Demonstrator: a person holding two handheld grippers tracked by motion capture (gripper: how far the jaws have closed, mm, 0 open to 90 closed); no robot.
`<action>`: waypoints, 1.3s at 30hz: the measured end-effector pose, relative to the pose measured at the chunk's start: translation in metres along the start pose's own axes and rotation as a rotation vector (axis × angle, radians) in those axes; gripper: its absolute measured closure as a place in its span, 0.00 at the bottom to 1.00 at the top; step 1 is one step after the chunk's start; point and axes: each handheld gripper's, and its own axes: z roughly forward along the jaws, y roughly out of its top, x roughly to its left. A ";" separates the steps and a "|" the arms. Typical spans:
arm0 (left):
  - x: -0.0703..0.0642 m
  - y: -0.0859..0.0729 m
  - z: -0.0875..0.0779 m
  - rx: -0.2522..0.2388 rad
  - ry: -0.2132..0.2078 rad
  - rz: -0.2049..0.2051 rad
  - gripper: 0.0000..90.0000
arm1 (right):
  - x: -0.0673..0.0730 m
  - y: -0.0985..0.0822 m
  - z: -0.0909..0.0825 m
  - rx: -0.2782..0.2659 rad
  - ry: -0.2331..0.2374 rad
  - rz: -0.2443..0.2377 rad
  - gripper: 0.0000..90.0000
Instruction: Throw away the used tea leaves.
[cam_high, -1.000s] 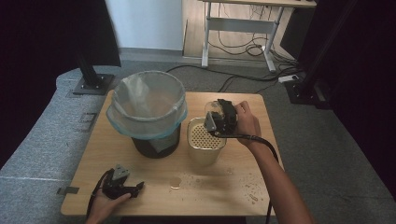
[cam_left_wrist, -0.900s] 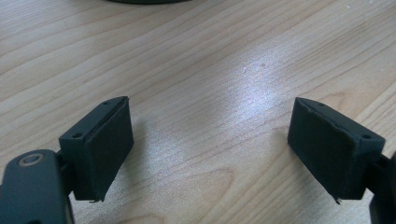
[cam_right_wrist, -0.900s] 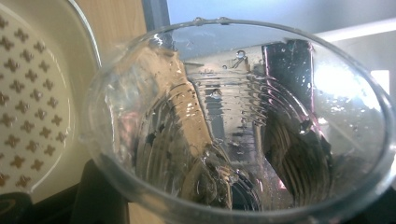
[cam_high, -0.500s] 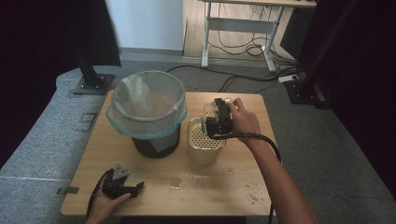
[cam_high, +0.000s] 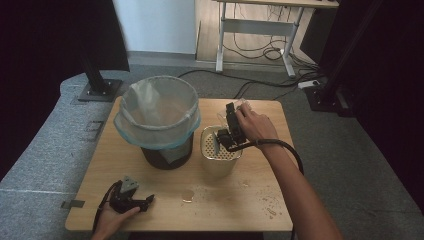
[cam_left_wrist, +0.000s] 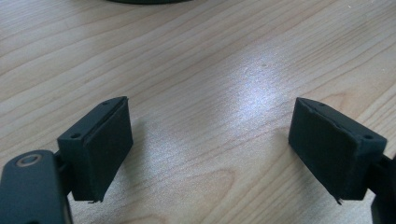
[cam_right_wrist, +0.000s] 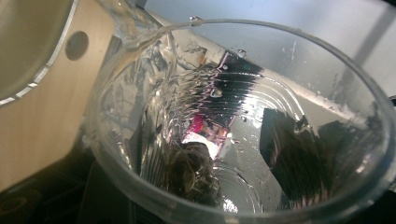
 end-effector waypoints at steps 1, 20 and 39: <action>0.000 0.000 0.000 0.000 0.000 0.000 0.15 | -0.001 0.002 0.001 0.002 -0.006 -0.018 0.48; 0.000 0.000 0.001 -0.002 0.000 -0.001 0.15 | 0.024 0.026 0.004 0.039 -0.030 -0.399 0.51; 0.001 0.001 0.001 -0.001 0.004 -0.004 0.15 | 0.019 0.022 0.002 0.070 -0.054 -0.430 0.49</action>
